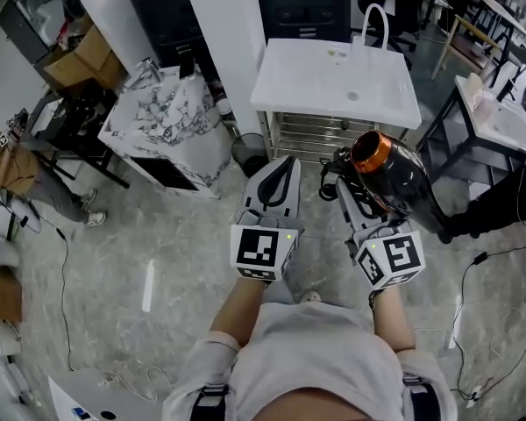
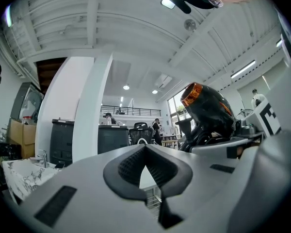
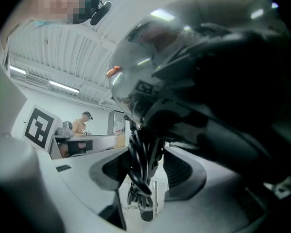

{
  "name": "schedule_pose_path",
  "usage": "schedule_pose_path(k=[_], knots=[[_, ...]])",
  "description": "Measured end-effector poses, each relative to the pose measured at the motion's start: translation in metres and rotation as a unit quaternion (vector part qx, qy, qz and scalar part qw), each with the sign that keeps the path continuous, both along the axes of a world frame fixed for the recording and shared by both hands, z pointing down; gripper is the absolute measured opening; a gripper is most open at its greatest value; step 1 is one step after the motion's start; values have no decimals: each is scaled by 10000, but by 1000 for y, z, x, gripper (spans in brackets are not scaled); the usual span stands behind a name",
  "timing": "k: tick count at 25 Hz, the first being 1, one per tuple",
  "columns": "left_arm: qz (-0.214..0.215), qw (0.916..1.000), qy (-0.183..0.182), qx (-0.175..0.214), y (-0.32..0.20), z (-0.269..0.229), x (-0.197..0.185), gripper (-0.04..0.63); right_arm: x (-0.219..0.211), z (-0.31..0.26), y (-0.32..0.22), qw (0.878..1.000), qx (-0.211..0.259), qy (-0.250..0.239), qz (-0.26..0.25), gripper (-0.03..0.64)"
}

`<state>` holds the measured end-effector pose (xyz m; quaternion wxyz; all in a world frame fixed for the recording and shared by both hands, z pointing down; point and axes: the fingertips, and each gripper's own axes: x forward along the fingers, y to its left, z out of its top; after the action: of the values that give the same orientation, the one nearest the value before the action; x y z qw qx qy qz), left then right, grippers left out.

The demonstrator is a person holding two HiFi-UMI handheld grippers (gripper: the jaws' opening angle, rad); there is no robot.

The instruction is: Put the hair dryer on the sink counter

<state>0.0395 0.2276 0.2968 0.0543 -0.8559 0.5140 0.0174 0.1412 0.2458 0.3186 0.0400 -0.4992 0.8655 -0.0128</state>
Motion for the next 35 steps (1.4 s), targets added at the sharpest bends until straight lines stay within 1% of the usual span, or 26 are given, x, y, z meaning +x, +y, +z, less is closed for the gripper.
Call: schedule_pose_path(k=[4, 9, 18, 27, 35], knots=[[91, 10000, -11, -21, -25, 0, 0, 14, -3, 0, -24, 10000, -33, 19, 5, 210], [228, 9997, -17, -59, -66, 6, -13, 14, -17, 7, -60, 9999, -72, 24, 145, 210], [583, 9983, -61, -66, -158, 1, -45, 14, -50, 5, -144, 9985, -93, -20, 533, 210], [839, 9964, -94, -56, -246, 2, -81, 14, -83, 6, -223, 9962, -95, -38, 863, 210], [966, 9952, -148, 1, -292, 11, -106, 14, -99, 15, -267, 9934, -76, -110, 1137, 210]])
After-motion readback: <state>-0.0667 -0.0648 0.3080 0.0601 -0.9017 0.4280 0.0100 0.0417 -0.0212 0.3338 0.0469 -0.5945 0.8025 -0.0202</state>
